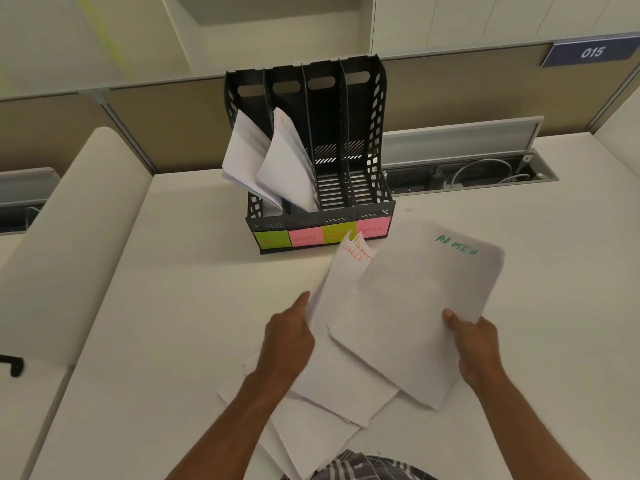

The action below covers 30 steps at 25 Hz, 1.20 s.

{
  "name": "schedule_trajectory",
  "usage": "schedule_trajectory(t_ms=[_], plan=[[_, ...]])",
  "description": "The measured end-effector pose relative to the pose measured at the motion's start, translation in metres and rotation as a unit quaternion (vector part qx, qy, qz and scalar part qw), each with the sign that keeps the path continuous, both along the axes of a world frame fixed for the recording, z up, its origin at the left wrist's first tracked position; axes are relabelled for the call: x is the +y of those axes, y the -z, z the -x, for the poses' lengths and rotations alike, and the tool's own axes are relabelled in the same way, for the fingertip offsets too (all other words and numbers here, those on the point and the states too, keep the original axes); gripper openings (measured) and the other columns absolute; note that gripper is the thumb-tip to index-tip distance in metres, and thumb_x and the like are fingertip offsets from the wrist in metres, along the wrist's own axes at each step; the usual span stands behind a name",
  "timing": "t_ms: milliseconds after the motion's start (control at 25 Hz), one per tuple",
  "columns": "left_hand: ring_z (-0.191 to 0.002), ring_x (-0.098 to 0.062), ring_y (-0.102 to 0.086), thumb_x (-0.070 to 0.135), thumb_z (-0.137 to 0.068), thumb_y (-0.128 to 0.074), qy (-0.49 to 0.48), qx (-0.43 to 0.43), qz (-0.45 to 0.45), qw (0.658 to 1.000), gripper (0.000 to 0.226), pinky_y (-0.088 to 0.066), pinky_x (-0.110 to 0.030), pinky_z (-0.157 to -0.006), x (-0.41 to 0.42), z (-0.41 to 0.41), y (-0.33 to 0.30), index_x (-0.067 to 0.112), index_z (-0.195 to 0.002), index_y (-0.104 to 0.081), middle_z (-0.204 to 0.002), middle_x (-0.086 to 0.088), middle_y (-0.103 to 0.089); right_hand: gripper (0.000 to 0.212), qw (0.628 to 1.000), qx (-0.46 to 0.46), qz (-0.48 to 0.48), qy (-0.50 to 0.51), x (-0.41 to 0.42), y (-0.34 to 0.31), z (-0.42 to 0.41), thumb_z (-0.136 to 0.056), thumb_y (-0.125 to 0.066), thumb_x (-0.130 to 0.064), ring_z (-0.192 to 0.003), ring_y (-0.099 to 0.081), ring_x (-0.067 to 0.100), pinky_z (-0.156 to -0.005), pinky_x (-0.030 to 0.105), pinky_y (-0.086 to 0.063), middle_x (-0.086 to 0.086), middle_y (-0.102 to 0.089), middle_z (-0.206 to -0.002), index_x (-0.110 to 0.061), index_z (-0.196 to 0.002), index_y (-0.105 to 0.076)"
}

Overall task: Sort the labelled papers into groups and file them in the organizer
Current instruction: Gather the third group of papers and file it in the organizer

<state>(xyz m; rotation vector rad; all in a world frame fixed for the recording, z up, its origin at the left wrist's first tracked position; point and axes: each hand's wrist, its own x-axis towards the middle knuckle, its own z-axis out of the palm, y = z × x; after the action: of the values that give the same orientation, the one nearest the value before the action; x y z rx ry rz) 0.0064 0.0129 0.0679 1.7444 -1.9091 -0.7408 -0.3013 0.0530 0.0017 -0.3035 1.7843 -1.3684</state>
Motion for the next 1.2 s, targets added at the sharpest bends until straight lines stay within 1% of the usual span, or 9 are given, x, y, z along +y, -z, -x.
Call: schedule_trajectory(t_ms=[120, 200, 360, 520, 680, 840, 920, 1040, 1200], plan=[[-0.089, -0.040, -0.072, -0.001, -0.095, -0.045, -0.039, -0.001, 0.113, 0.993, 0.046, -0.058, -0.048, -0.080, -0.019, -0.016, -0.034, 0.011, -0.138, -0.057, -0.102, -0.020, -0.075, 0.013, 0.997, 0.063, 0.051, 0.007, -0.014, -0.036, 0.015, -0.082, -0.075, -0.018, -0.078, -0.069, 0.014, -0.075, 0.031, -0.052, -0.001, -0.075, -0.094, -0.020, -0.094, -0.071], [-0.075, -0.039, -0.071, 0.002, -0.094, -0.043, -0.057, -0.001, 0.187, 0.981, 0.044, -0.058, -0.045, -0.069, -0.029, -0.026, -0.056, 0.014, -0.131, -0.062, -0.086, -0.019, -0.075, 0.006, 0.995, 0.072, 0.067, -0.019, -0.021, -0.054, 0.021, -0.081, -0.076, -0.022, -0.073, -0.072, 0.010, -0.069, 0.028, -0.053, -0.012, -0.077, -0.082, -0.022, -0.084, -0.071], [-0.088, -0.015, -0.068, 0.003, -0.096, -0.054, -0.139, 0.075, 0.246, 0.956, 0.031, -0.047, -0.015, -0.078, -0.049, -0.048, -0.096, 0.009, -0.123, -0.068, -0.103, -0.009, -0.076, 0.017, 0.993, 0.056, 0.044, -0.098, -0.026, -0.055, 0.012, -0.084, -0.076, -0.018, -0.083, -0.074, 0.025, -0.077, 0.040, -0.058, 0.001, -0.078, -0.093, -0.014, -0.100, -0.074], [-0.074, 0.003, -0.066, 0.018, -0.097, -0.055, -0.175, 0.202, 0.163, 0.950, 0.026, -0.054, -0.017, -0.067, -0.056, -0.069, -0.118, 0.036, -0.103, -0.071, -0.087, 0.023, -0.074, 0.026, 0.987, 0.039, 0.019, -0.158, -0.025, -0.047, -0.013, -0.085, -0.074, -0.018, -0.083, -0.075, 0.029, -0.078, 0.045, -0.060, 0.005, -0.078, -0.092, -0.008, -0.109, -0.072], [-0.059, 0.000, -0.065, 0.007, -0.094, -0.061, -0.181, 0.320, 0.041, 0.929, 0.026, -0.054, -0.017, -0.055, -0.052, -0.049, -0.098, 0.028, -0.085, -0.074, -0.073, 0.017, -0.075, 0.027, 0.978, -0.005, 0.027, -0.209, -0.030, -0.055, -0.032, -0.085, -0.074, -0.019, -0.085, -0.076, 0.029, -0.077, 0.045, -0.061, 0.008, -0.079, -0.095, -0.008, -0.110, -0.071], [-0.062, -0.019, -0.062, 0.019, -0.092, -0.067, -0.175, 0.259, -0.082, 0.946, 0.019, -0.055, -0.041, -0.056, -0.030, -0.016, -0.045, 0.008, -0.078, -0.069, -0.071, -0.009, -0.074, 0.034, 0.961, -0.033, 0.036, -0.273, -0.030, -0.068, -0.049, -0.075, -0.075, -0.028, -0.085, -0.076, 0.029, -0.065, 0.033, -0.058, 0.010, -0.079, -0.093, -0.008, -0.102, -0.075], [-0.065, -0.019, -0.062, 0.034, -0.089, -0.068, -0.162, 0.188, -0.087, 0.965, 0.027, -0.050, -0.037, -0.055, -0.019, -0.010, -0.023, 0.014, -0.072, -0.063, -0.073, -0.003, -0.068, 0.026, 0.954, -0.040, 0.032, -0.297, -0.028, -0.072, -0.054, -0.076, -0.071, -0.024, -0.082, -0.076, 0.028, -0.062, 0.029, -0.058, 0.010, -0.079, -0.090, -0.010, -0.097, -0.077], [-0.080, -0.018, -0.070, 0.039, -0.083, -0.074, -0.158, 0.204, -0.120, 0.959, 0.018, -0.059, -0.034, -0.065, -0.017, -0.013, -0.013, 0.026, -0.087, -0.062, -0.091, 0.006, -0.069, 0.018, 0.941, -0.067, 0.030, -0.331, -0.025, -0.071, -0.053, -0.089, -0.066, -0.014, -0.090, -0.075, 0.030, -0.070, 0.037, -0.061, 0.013, -0.077, -0.099, -0.012, -0.103, -0.076], [-0.085, -0.017, -0.076, 0.032, -0.080, -0.082, -0.126, 0.365, -0.258, 0.886, 0.043, -0.060, -0.030, -0.064, -0.020, -0.026, -0.007, 0.031, -0.115, -0.058, -0.105, 0.000, -0.074, 0.022, 0.937, -0.074, 0.015, -0.341, -0.024, -0.069, -0.054, -0.096, -0.063, -0.023, -0.100, -0.071, 0.036, -0.090, 0.056, -0.056, 0.016, -0.075, -0.107, -0.012, -0.114, -0.072]])
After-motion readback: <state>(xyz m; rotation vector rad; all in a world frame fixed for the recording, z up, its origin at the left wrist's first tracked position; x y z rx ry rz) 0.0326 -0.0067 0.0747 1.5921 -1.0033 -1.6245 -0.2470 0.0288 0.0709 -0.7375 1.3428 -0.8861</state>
